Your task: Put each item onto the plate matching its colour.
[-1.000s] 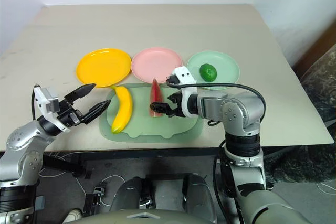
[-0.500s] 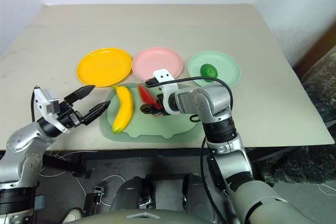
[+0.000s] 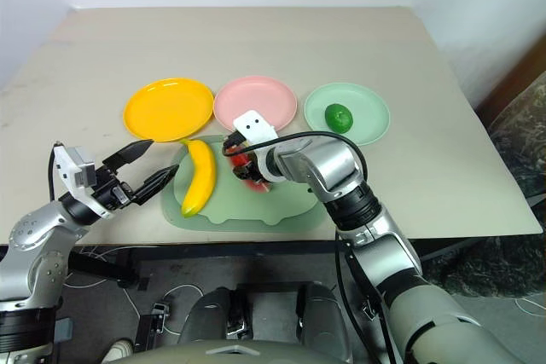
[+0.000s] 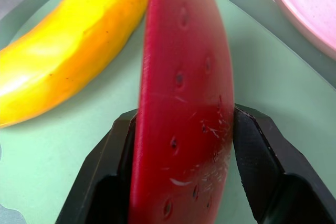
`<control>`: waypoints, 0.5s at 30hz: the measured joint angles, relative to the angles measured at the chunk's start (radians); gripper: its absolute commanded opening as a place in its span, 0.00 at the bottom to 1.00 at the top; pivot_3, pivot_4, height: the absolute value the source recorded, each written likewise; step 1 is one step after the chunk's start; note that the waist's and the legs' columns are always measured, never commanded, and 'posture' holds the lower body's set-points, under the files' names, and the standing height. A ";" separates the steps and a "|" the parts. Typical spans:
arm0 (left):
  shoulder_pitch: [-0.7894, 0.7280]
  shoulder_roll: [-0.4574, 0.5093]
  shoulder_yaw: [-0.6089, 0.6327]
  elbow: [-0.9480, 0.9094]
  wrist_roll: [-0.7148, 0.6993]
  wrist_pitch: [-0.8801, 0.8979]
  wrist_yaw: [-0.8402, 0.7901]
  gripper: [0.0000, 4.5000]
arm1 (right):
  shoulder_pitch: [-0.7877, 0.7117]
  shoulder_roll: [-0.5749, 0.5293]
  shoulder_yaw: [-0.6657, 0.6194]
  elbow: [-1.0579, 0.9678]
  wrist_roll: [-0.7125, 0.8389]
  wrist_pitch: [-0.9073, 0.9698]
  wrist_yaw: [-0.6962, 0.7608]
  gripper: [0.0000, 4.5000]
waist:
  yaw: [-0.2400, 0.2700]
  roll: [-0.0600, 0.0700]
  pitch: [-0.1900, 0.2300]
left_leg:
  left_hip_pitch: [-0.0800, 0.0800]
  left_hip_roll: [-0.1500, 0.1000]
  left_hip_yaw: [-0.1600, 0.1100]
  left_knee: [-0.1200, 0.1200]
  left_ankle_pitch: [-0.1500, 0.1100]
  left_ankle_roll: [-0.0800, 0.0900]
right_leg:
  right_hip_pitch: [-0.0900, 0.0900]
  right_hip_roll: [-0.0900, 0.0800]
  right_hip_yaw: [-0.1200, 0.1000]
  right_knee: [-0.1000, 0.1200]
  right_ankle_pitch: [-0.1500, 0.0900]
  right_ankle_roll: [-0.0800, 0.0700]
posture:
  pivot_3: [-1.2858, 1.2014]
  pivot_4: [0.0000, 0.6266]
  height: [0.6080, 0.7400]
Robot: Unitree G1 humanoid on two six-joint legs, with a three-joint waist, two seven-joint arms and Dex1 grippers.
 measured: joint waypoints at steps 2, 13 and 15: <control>0.000 0.000 0.001 0.000 0.000 0.000 0.000 0.98 | -0.005 -0.008 -0.008 -0.002 0.008 0.013 0.020 0.49 | 0.001 0.000 0.000 | 0.000 0.000 0.000 0.000 0.000 0.000 | 0.000 0.000 0.000 0.000 0.000 0.000 | 0.52 0.24 0.66; -0.004 0.002 0.004 0.001 0.000 -0.002 -0.001 0.98 | -0.310 0.009 -0.193 0.291 -0.015 -0.199 0.081 0.49 | -0.001 0.000 0.000 | -0.001 0.000 0.001 0.000 0.000 0.000 | -0.001 0.000 0.000 0.000 0.000 0.000 | 0.52 0.24 0.66; -0.003 0.002 0.005 0.002 0.001 -0.002 0.000 0.98 | -0.344 0.017 -0.157 0.483 -0.083 -0.328 0.092 0.49 | -0.001 0.000 0.000 | -0.001 0.000 0.001 0.000 0.000 0.000 | -0.002 0.000 0.000 0.000 0.000 0.000 | 0.52 0.24 0.66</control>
